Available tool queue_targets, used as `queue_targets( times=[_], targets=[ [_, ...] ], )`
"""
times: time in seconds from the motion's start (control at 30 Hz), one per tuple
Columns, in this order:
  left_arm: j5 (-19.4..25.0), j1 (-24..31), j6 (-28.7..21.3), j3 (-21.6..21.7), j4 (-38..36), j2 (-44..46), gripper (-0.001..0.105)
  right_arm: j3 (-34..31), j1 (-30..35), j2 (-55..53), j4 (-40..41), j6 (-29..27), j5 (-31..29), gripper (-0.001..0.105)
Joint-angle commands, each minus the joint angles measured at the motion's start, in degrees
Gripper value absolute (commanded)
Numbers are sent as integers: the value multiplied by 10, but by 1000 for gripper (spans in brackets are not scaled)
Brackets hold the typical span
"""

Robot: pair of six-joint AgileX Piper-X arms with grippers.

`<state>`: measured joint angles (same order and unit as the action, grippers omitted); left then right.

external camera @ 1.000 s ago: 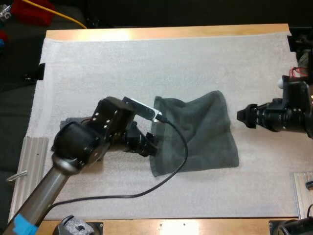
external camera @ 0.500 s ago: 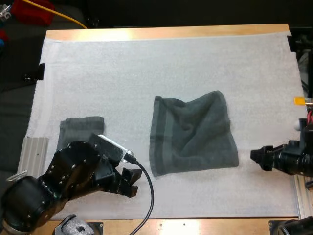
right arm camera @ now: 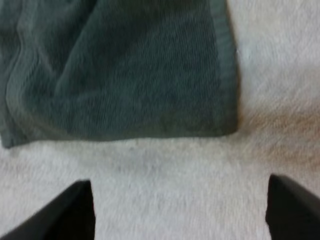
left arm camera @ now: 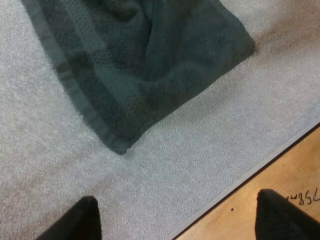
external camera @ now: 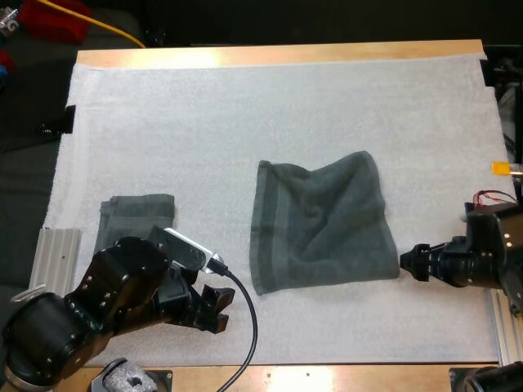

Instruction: Pick towel from pile, fold and stack

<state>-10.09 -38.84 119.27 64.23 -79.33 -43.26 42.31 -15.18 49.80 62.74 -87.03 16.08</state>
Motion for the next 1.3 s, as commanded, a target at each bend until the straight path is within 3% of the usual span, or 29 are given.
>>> queue_targets(
  times=[0.0,0.27,0.47,0.7,1.07,1.27],
  targets=[
    [0,-1,5,1,-1,2,62,-11,3,4,-18,4,10,69],
    [0,-1,5,1,-1,2,62,-101,3,46,-137,59,67,69],
    [-8,-1,5,1,-1,2,62,-131,22,81,-204,92,72,69],
    [-10,-1,5,1,-1,2,62,-147,123,148,-241,58,172,69],
    [-10,-1,5,1,-1,2,62,-159,123,239,-307,46,208,69],
    [-12,-1,5,1,-1,2,62,-159,123,285,-333,46,256,69]
  ],
)
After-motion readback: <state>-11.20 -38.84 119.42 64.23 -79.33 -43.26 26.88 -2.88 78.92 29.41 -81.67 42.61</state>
